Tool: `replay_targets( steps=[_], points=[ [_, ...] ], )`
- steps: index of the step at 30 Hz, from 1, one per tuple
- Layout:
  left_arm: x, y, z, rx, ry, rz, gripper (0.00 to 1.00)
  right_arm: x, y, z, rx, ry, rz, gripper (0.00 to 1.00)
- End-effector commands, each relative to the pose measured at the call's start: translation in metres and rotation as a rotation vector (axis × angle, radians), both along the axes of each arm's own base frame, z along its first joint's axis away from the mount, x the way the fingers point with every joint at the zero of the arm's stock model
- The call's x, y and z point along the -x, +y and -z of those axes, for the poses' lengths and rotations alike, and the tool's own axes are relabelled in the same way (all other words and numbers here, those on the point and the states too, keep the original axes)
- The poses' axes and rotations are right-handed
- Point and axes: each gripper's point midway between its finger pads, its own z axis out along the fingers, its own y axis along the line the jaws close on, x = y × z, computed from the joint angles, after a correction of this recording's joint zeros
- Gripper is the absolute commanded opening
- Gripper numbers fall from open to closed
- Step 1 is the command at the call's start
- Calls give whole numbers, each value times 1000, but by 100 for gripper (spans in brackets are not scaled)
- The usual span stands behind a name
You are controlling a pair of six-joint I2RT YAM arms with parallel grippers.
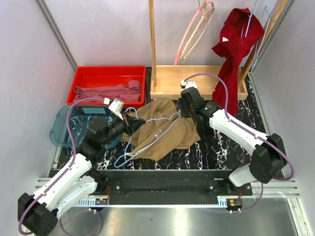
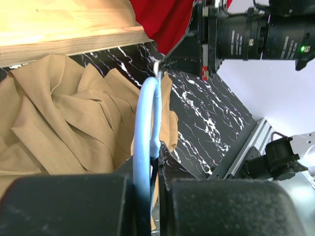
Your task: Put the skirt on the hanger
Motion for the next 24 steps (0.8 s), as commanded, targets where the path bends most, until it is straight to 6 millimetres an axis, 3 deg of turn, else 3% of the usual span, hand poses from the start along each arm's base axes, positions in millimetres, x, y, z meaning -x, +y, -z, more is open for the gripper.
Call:
replay_targets(
  steps=[1, 8, 19, 24],
  points=[
    [-8, 4, -31, 28, -70, -43, 0, 3, 8, -18, -64, -42, -71, 0],
    [-13, 4, -25, 18, -48, -59, 0, 20, 10, -22, -103, -30, -127, 0],
    [8, -16, -30, 55, -69, 115, 0, 17, 15, -30, -136, -55, -134, 0],
    [14, -16, -30, 56, -78, 134, 0, 11, 1, -32, -106, -87, -49, 0]
  ],
)
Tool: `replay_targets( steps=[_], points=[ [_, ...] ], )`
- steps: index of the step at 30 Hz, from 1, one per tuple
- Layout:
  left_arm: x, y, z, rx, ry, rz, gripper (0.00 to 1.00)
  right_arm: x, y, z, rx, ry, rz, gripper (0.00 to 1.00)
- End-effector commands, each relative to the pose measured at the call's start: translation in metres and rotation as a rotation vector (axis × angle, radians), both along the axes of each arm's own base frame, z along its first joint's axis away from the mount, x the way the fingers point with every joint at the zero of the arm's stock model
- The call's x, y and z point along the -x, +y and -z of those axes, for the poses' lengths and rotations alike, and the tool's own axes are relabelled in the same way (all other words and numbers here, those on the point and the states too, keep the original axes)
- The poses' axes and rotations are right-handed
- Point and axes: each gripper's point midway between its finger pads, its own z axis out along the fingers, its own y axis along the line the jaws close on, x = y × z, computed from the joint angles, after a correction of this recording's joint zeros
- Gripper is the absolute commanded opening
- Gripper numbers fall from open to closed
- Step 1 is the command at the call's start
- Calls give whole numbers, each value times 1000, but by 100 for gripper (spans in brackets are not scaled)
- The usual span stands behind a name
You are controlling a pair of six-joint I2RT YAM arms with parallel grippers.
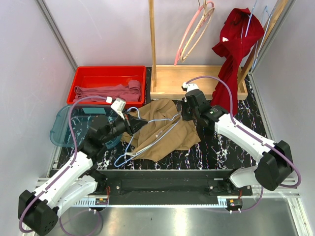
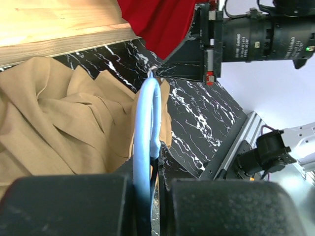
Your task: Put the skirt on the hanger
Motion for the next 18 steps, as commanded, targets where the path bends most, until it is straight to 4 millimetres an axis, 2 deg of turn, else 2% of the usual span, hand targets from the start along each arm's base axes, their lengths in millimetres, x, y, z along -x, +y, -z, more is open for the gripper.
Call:
replay_targets(
  steps=[1, 6, 14, 18],
  points=[
    [12, -8, -24, 46, -74, 84, 0, -13, -10, -24, -21, -97, 79, 0],
    [19, -14, -24, 58, -75, 142, 0, -16, -14, -34, -29, -129, 105, 0],
    [13, -22, -20, 67, -50, 165, 0, -3, 5, -57, -142, -170, -17, 0],
    [6, -24, -22, 77, -45, 144, 0, 9, 20, -57, -185, -146, -116, 0]
  ],
)
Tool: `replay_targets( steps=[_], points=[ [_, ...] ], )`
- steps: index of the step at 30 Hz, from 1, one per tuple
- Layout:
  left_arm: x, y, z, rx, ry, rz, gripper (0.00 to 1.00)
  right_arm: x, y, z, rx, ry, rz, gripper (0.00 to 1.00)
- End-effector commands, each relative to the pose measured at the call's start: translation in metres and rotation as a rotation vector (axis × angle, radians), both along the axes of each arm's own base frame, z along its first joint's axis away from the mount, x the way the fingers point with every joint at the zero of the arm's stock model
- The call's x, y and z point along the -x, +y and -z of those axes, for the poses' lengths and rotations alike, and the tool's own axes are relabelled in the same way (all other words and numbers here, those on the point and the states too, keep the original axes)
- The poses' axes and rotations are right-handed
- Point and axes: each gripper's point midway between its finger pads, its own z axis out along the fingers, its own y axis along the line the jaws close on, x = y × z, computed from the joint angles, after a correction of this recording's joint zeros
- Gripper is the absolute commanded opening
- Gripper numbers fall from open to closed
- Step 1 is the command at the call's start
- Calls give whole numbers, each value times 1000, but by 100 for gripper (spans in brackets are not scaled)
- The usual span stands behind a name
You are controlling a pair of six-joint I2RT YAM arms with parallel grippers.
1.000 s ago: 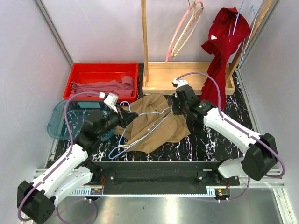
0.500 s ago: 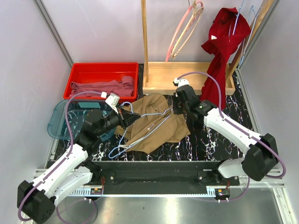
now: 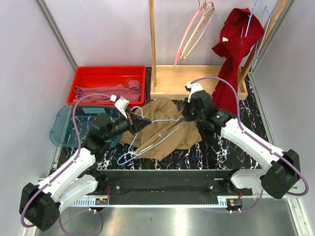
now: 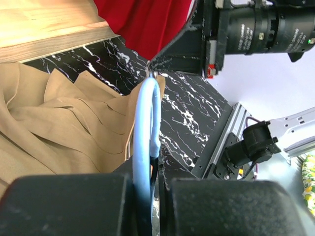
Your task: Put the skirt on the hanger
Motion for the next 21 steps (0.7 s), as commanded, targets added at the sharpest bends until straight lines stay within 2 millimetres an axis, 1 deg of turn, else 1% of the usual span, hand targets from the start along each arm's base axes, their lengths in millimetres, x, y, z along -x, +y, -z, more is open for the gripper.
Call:
replay_targets(
  steps=[1, 2, 4, 8, 13, 16, 18, 20, 21],
  points=[
    [2, -8, -20, 51, -37, 38, 0, 2, 24, -33, -125, -81, -116, 0],
    [0, -8, -21, 52, -34, 32, 0, 7, 29, -31, -139, -61, -150, 0],
    [-4, -7, -21, 55, -32, 9, 0, 12, 32, -28, -147, -49, -177, 0],
    [-6, -7, -21, 63, -27, -4, 0, 26, 44, -22, -182, -8, -272, 0],
    [-10, -4, -22, 87, -23, -40, 0, 42, 57, -24, -229, 26, -371, 0],
    [-12, 0, -26, 113, -33, -76, 0, 51, 61, -24, -250, 50, -420, 0],
    [-14, 3, -28, 126, -39, -97, 0, 55, 62, -22, -255, 66, -436, 0],
    [-14, 4, -29, 130, -44, -105, 0, 54, 56, -16, -232, 79, -396, 0],
    [-14, 4, -29, 126, -42, -105, 0, 49, 47, -12, -200, 77, -342, 1]
  ],
)
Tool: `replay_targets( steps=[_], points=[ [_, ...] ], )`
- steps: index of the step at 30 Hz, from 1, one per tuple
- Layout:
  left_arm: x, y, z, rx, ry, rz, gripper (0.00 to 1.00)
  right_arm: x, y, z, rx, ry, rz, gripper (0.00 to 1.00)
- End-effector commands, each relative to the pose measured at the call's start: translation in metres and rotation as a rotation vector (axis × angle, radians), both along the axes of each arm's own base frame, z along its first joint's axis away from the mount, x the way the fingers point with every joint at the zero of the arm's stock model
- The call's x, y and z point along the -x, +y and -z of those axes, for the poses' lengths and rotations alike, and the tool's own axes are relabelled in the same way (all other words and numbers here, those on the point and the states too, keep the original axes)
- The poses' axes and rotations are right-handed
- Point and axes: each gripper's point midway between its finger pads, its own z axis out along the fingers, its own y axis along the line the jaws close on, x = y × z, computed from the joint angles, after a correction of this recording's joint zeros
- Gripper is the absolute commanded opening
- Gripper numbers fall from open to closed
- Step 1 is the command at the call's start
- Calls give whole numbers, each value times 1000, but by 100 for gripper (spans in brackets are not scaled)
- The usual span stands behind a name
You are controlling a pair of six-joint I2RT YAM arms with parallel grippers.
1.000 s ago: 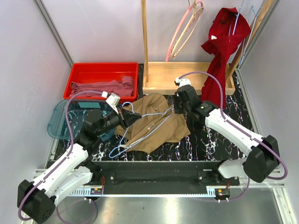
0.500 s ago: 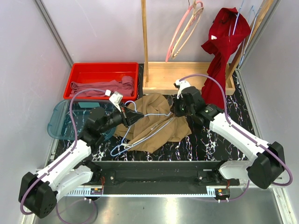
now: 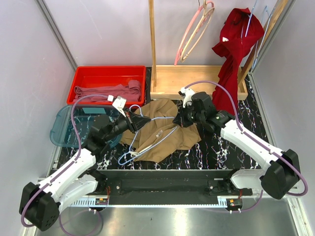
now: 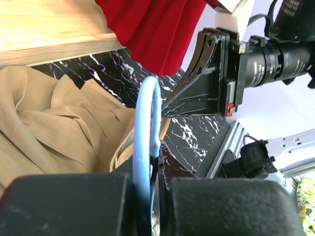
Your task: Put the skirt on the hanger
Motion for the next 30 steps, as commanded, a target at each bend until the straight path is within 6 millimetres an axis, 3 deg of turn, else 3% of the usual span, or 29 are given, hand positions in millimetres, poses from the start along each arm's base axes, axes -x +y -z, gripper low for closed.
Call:
replay_targets(
  steps=[1, 5, 7, 11, 14, 16, 17, 19, 20, 22, 23, 25, 30],
  points=[
    [-2, 3, -27, 61, -80, -33, 0, 1, -5, -14, -18, -37, 36, 13],
    [-2, 7, -29, 26, -85, -50, 0, -16, -46, -23, 64, -99, 277, 43],
    [-2, 9, -39, 17, -113, -57, 0, -18, -61, -43, 49, -152, 357, 53],
    [-3, 10, -54, -14, -128, -59, 0, -10, -69, -88, -39, -248, 369, 66],
    [0, 9, -93, -14, -195, -40, 0, 3, -62, -125, -100, -332, 268, 71],
    [1, 8, -103, -42, -205, -23, 0, 10, -55, -136, -121, -352, 202, 72],
    [1, 8, -127, -36, -251, -22, 0, 14, -50, -146, -140, -370, 161, 72],
    [4, 7, -147, -41, -290, -4, 0, 16, -47, -155, -157, -385, 136, 72],
    [6, 9, -169, -37, -333, -5, 0, 18, -46, -166, -175, -407, 127, 72],
    [9, 11, -187, -49, -364, -3, 0, 18, -47, -177, -190, -429, 128, 72],
    [11, 12, -213, -41, -419, -5, 0, 20, -49, -189, -207, -456, 131, 72],
    [21, 15, -245, -32, -477, 7, 0, 23, -54, -209, -234, -500, 146, 73],
    [39, 16, -290, -7, -587, 55, 0, 40, -68, -249, -303, -590, 156, 75]
  ],
)
